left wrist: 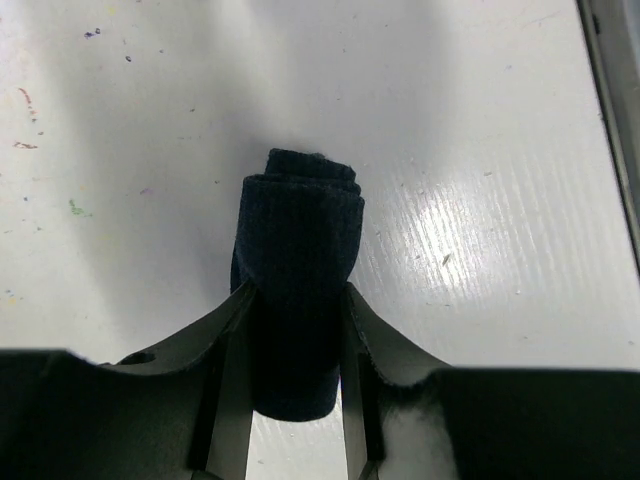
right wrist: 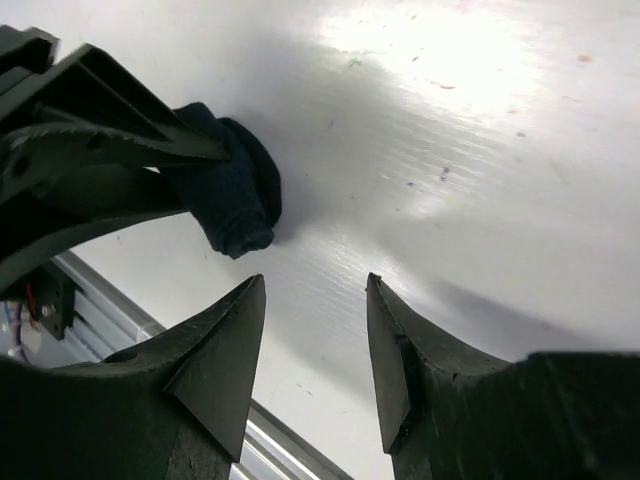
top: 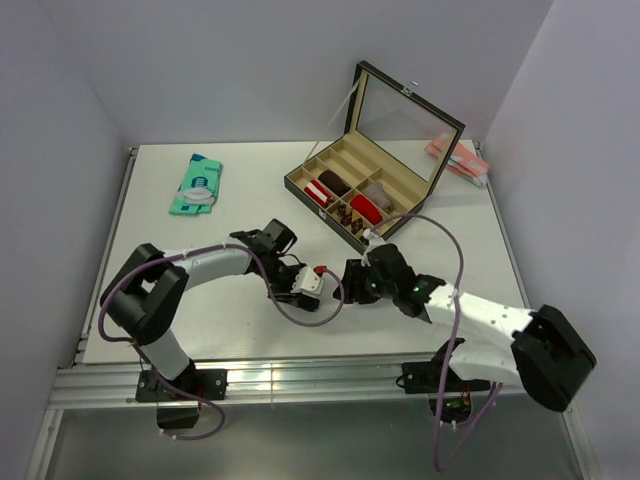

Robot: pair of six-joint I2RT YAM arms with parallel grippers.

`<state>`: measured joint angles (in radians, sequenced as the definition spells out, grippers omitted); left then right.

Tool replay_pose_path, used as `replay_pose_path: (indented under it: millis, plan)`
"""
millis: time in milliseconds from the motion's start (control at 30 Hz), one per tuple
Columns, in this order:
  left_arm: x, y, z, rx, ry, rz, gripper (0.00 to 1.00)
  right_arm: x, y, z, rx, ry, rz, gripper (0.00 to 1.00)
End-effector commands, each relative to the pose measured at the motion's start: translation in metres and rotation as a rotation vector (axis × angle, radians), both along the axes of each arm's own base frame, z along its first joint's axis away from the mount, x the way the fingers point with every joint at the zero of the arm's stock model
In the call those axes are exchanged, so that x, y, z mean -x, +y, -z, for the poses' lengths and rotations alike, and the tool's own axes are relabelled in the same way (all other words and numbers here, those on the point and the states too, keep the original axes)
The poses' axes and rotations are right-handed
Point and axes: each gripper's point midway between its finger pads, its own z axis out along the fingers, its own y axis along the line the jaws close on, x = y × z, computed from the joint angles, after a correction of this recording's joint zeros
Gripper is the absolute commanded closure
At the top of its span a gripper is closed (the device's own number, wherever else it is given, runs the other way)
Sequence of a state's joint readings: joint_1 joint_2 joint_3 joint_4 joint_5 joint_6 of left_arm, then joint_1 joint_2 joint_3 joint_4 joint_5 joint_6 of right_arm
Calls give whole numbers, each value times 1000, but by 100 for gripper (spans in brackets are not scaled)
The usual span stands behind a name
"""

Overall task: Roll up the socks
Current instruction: Roll the sock at the center of the board.

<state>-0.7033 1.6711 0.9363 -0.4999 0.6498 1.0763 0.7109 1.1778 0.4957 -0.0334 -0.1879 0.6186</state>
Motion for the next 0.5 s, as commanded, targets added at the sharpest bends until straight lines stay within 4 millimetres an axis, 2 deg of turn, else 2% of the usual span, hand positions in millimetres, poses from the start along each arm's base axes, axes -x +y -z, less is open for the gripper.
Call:
replay_pose_path:
  millis: [0, 33, 100, 133, 167, 233, 267, 367, 400, 467]
  plan:
    - [40, 39, 28, -198, 234, 18, 64, -18, -6, -25, -69, -153, 112, 48]
    - [44, 41, 28, -219, 266, 23, 64, -20, -12, -23, -48, -181, 141, 48]
    - [42, 38, 28, -229, 298, 27, 64, -13, -8, -30, -39, -240, 125, 48]
    - [44, 40, 28, -245, 320, 29, 65, -18, -11, -36, -12, -292, 154, 48]
    - [42, 37, 29, -249, 337, 26, 65, -7, -1, -37, 4, -322, 118, 48]
    - [45, 39, 28, -270, 375, 31, 65, -4, 0, -38, 65, -376, 127, 48]
    - [41, 37, 29, -270, 387, 28, 65, 7, 11, -40, 55, -400, 82, 48]
    - [39, 37, 29, -281, 435, 22, 66, 16, 16, -39, 79, -468, 68, 47]
    - [38, 37, 29, -286, 443, 18, 66, 24, 24, -40, 65, -482, 35, 47]
    - [37, 38, 29, -297, 465, 11, 66, 25, 27, -39, 92, -517, 24, 47]
